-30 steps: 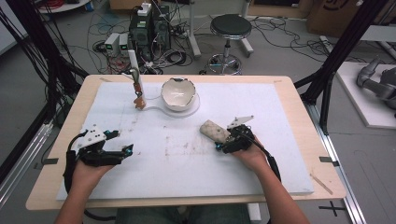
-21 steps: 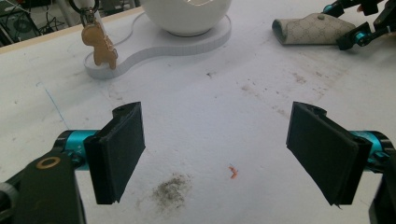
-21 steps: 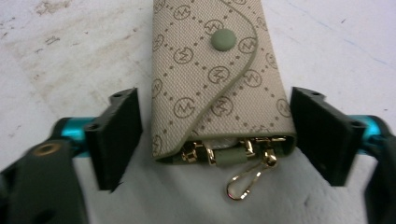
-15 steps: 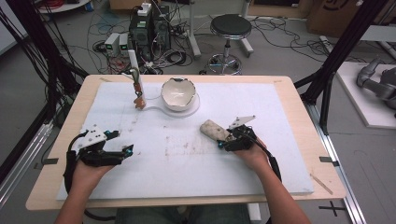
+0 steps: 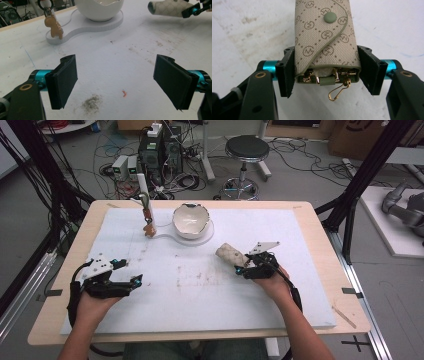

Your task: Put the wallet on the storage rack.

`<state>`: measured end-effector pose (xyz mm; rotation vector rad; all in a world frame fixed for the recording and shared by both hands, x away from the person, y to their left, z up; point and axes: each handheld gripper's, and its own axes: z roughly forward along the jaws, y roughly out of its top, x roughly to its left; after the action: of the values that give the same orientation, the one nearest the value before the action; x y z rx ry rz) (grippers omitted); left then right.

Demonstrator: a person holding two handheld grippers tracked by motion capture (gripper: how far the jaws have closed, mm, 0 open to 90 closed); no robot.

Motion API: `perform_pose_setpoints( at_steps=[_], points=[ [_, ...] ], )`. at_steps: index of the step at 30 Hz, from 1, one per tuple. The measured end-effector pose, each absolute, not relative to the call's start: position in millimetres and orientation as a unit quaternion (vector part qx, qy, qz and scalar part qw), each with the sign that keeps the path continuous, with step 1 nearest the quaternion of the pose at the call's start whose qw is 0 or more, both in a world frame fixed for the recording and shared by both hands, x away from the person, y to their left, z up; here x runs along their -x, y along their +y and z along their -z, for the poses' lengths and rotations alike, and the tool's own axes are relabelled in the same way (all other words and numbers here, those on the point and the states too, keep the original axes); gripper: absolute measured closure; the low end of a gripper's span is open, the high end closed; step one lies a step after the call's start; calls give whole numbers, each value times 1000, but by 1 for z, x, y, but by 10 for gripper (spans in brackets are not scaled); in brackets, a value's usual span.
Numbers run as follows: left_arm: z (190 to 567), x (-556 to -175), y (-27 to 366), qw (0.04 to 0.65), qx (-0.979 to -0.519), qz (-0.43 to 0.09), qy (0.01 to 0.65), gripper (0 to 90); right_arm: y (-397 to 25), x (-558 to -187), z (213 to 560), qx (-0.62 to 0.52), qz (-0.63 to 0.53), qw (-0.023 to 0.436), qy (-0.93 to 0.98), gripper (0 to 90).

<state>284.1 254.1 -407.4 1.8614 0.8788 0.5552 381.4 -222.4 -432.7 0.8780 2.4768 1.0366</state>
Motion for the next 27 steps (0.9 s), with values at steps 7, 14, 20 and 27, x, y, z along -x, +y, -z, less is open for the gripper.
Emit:
perform_pose_setpoints(
  at_steps=[7,14,20,27],
  points=[
    [407,-283,251,487,-765,-226,356,193,-227,-382,407,-304,-384,175,854,374],
    [406,-286,247,491,-764,-223,353,193,-218,-388,384,-295,-388,186,853,374],
    [406,-286,244,491,-768,-221,348,193,-205,-394,366,-281,-388,195,856,374],
    [405,-285,245,493,-766,-222,348,193,-188,-406,348,-271,-385,201,859,374]
  ],
)
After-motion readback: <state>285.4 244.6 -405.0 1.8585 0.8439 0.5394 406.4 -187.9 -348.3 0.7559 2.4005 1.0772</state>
